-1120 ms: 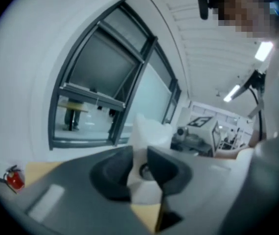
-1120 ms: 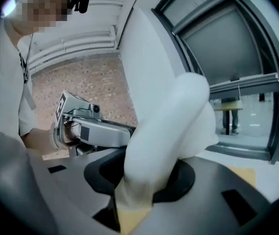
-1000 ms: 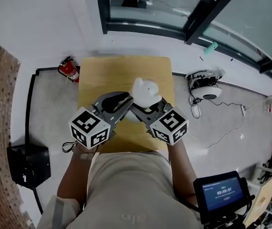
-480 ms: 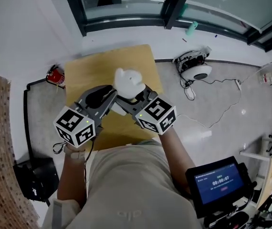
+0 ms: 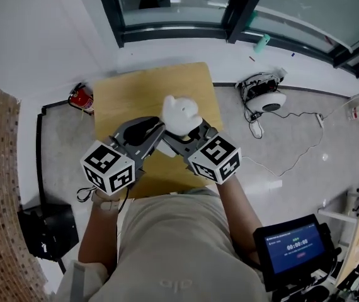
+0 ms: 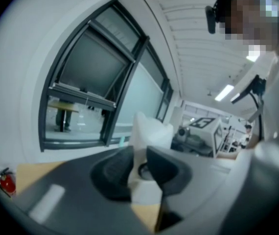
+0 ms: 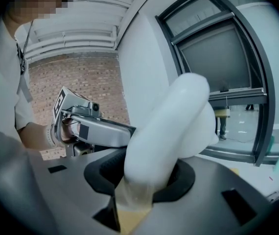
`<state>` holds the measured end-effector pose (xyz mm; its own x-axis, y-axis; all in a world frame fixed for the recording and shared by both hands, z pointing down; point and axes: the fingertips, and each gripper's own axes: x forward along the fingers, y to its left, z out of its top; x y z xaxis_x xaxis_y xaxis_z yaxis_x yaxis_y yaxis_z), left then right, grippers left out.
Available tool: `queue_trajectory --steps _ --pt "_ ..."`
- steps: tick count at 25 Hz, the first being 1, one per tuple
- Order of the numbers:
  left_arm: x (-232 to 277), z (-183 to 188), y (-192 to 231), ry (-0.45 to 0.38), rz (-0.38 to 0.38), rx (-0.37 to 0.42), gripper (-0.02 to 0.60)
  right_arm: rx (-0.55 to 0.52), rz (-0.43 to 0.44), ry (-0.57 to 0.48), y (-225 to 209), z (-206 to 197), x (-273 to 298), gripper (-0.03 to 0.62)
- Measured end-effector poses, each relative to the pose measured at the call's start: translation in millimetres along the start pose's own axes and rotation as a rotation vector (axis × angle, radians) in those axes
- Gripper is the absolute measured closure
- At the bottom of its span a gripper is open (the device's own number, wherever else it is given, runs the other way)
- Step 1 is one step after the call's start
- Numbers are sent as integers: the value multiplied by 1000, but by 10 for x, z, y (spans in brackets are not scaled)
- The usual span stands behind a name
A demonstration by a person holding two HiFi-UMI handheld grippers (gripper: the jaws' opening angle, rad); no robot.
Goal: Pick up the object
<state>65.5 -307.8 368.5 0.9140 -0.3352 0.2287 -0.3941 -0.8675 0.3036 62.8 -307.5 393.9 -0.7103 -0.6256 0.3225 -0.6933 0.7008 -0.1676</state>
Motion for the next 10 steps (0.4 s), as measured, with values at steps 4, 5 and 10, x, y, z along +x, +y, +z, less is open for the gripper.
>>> queue_trajectory --steps 4,5,10 --pt "-30 -7 10 0 6 -1 508 0 8 4 23 -2 22 441" --pt "-47 -11 15 2 7 0 508 1 11 3 36 -1 34 441" --pt "-94 -23 34 12 5 -3 506 4 14 3 76 1 67 441"
